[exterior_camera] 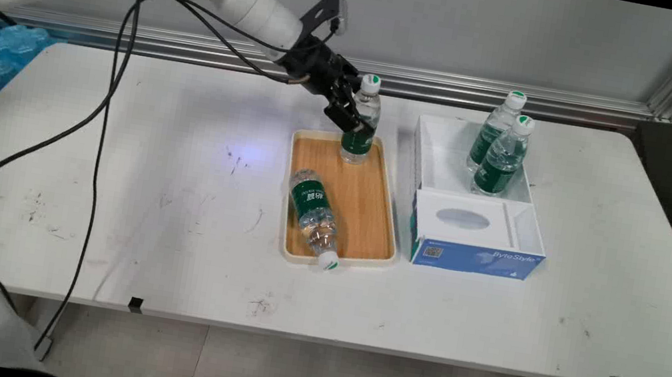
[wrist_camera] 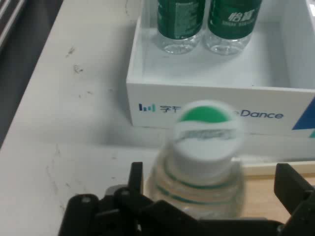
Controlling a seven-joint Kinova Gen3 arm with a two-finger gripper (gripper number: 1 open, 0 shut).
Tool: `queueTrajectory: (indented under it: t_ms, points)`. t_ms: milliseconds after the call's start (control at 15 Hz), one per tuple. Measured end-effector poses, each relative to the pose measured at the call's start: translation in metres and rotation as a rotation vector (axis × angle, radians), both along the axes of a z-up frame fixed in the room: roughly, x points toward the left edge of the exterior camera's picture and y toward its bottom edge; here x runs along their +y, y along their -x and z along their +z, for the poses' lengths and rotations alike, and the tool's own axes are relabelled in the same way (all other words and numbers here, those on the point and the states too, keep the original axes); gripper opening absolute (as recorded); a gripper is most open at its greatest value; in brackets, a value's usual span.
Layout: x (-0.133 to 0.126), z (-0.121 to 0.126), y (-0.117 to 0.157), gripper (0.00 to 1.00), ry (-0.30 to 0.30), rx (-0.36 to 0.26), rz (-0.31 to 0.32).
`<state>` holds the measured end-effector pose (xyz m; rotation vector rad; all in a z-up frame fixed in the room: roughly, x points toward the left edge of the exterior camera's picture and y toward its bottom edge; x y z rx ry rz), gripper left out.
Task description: Pick up the green bottle from the white box
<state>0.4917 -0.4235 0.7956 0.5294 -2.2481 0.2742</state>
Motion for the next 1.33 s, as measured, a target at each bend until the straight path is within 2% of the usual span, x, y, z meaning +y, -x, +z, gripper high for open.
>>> queueTrajectory:
  t_ms: [467,1000,1333]
  points:
    - [0.026,0.032,-0.017,1.00,-0.002,-0.012,0.040]
    - [0.085,0.100,-0.054,1.00,-0.022,-0.067,0.119]
    - [0.121,0.143,-0.071,1.00,-0.031,-0.100,0.132]
